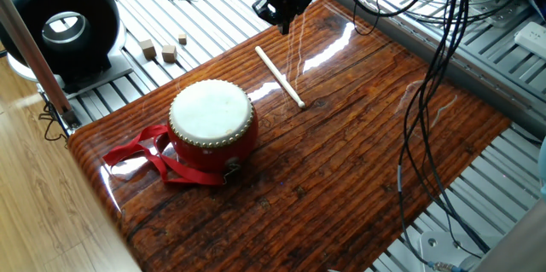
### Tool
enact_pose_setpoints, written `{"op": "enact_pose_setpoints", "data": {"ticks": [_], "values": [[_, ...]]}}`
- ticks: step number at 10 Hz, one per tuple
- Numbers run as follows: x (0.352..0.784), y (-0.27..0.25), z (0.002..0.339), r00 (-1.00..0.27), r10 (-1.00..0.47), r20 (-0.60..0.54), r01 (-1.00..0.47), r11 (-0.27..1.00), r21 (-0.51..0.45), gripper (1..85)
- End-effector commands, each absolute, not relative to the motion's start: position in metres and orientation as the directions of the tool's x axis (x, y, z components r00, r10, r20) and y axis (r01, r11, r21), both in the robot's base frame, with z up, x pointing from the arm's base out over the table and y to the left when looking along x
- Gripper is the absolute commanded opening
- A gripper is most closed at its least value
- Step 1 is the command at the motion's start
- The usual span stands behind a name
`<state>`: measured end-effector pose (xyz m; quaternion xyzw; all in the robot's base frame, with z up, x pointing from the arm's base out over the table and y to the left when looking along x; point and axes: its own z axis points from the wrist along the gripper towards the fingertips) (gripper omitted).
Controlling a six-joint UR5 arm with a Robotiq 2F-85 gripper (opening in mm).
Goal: Play the drum
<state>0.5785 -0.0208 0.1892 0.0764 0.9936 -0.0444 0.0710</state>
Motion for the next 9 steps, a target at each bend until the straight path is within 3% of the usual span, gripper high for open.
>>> {"op": "enact_pose_setpoints", "data": {"ticks": [1,4,6,9], "values": [[0.565,-0.017,0.188,-0.994,0.062,-0.09,0.069,0.995,-0.076,1.0],[0.574,-0.033,0.189,-0.989,0.066,-0.131,0.085,0.986,-0.141,1.0],[0.567,-0.014,0.185,-0.992,0.077,-0.1,0.084,0.994,-0.069,1.0],[0.559,-0.023,0.185,-0.992,0.1,-0.072,0.107,0.989,-0.105,1.0]]}}
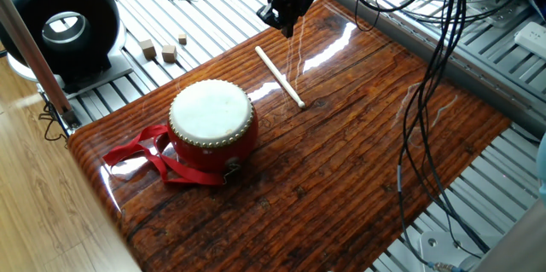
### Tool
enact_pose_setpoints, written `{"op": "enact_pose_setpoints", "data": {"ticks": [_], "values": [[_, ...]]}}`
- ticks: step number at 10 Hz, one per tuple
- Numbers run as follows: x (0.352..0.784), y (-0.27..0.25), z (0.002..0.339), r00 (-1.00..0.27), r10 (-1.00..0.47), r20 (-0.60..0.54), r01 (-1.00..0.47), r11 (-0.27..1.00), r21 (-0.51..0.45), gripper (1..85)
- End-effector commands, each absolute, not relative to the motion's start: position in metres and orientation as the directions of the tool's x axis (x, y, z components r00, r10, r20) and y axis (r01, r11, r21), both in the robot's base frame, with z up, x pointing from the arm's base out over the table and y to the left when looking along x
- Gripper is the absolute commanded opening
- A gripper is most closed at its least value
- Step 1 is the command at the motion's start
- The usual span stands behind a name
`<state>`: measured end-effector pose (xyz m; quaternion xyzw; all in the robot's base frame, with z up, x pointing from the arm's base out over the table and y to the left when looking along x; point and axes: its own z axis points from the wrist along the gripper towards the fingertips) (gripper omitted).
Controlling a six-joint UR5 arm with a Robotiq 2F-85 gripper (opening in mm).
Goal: Play the drum
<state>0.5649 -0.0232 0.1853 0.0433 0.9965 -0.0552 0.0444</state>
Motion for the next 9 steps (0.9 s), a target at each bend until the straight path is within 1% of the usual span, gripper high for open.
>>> {"op": "enact_pose_setpoints", "data": {"ticks": [1,4,6,7,8,9], "values": [[0.558,-0.023,0.185,-0.992,0.102,-0.069,0.109,0.989,-0.102,1.0],[0.556,-0.024,0.183,-0.991,0.12,-0.063,0.126,0.987,-0.104,1.0],[0.557,-0.019,0.182,-0.99,0.128,-0.064,0.133,0.988,-0.083,1.0],[0.553,-0.003,0.181,-0.989,0.144,-0.044,0.146,0.989,-0.022,1.0],[0.552,0.006,0.181,-0.991,0.132,-0.035,0.132,0.991,0.01,1.0],[0.551,0.004,0.181,-0.994,0.102,-0.031,0.102,0.995,0.001,1.0]]}}
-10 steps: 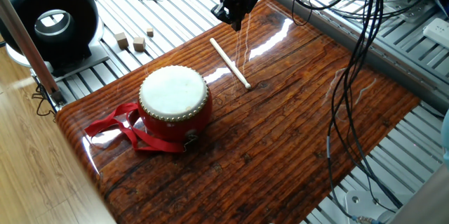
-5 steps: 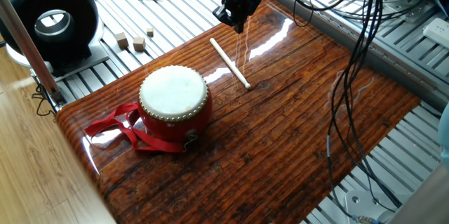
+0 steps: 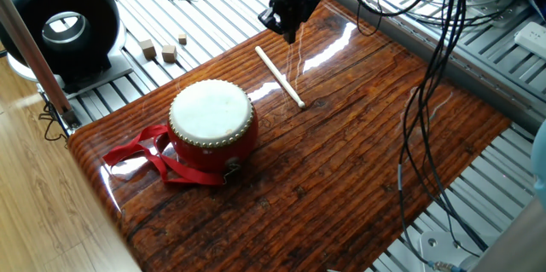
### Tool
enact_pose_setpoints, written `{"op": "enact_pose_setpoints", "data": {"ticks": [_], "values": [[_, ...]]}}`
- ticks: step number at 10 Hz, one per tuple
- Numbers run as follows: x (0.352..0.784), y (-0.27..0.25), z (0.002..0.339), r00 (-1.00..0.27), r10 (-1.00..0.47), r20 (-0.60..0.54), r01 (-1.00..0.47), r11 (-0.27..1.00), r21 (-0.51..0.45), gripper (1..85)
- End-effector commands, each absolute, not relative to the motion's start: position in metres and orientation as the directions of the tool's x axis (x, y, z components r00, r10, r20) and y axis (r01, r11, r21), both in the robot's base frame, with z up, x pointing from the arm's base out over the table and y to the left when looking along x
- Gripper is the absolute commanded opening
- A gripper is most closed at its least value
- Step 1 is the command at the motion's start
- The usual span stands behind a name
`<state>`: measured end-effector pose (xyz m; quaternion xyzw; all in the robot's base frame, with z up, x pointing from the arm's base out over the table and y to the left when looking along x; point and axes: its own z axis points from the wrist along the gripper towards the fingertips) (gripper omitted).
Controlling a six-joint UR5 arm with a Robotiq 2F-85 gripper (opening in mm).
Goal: Play the drum
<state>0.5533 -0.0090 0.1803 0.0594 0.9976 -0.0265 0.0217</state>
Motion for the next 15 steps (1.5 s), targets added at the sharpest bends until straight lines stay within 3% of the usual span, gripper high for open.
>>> {"op": "enact_pose_setpoints", "data": {"ticks": [1,3,5,8,12,15], "values": [[0.549,0.008,0.18,-0.996,0.088,-0.024,0.088,0.996,0.017,1.0],[0.542,0.0,0.18,-0.996,0.087,0.0,0.087,0.996,-0.017,1.0],[0.553,-0.003,0.181,-0.984,0.173,-0.043,0.174,0.984,-0.023,1.0],[0.58,0.01,0.176,-0.993,0.031,-0.112,0.026,0.998,0.051,1.0],[0.64,-0.062,0.112,-0.984,-0.072,-0.161,-0.06,0.995,-0.078,1.0],[0.64,-0.064,0.077,-0.993,-0.006,-0.12,0.004,0.996,-0.086,2.7]]}}
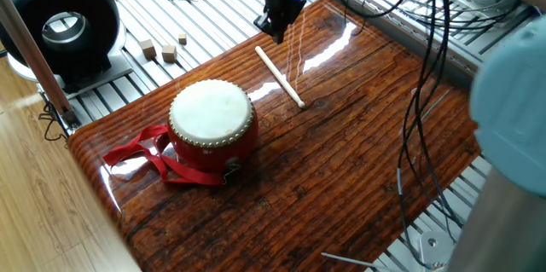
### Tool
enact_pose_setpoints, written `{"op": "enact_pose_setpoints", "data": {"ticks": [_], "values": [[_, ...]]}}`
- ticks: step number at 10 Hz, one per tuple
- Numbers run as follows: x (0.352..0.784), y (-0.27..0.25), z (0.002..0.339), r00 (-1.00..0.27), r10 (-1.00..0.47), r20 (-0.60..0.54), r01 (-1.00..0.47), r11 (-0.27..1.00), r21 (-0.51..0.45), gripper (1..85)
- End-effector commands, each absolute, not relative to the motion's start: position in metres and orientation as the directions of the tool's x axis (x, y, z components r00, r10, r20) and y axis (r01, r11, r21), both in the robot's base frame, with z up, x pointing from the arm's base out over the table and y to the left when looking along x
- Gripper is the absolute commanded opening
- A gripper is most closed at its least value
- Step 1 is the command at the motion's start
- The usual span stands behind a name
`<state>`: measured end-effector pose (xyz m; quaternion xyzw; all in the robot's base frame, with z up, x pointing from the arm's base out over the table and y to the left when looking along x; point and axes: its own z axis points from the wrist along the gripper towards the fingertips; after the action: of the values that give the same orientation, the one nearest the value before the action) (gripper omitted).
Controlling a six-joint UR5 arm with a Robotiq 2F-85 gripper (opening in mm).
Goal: Play the drum
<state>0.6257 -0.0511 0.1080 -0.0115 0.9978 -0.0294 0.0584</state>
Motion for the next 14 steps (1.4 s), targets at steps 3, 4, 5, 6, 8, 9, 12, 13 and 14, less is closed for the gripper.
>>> {"op": "enact_pose_setpoints", "data": {"ticks": [3,4,5,6,8,9,12,13,14], "values": [[0.633,-0.06,0.054,-0.996,0.032,-0.085,0.038,0.997,-0.072,8.3],[0.634,-0.06,0.052,-0.996,0.038,-0.086,0.044,0.996,-0.072,8.3],[0.638,-0.059,0.049,-0.994,0.043,-0.099,0.05,0.996,-0.072,10.3],[0.644,-0.06,0.046,-0.992,0.028,-0.119,0.038,0.996,-0.08,18.3],[0.642,-0.061,0.038,-0.992,0.041,-0.118,0.052,0.994,-0.093,20.3],[0.64,-0.063,0.036,-0.993,0.044,-0.109,0.055,0.993,-0.1,20.3],[0.622,-0.061,0.035,-0.997,0.066,-0.042,0.069,0.993,-0.096,21.0],[0.625,-0.055,0.034,-0.995,0.087,-0.054,0.091,0.993,-0.071,21.3],[0.628,-0.051,0.034,-0.993,0.101,-0.065,0.104,0.993,-0.054,22.0]]}}
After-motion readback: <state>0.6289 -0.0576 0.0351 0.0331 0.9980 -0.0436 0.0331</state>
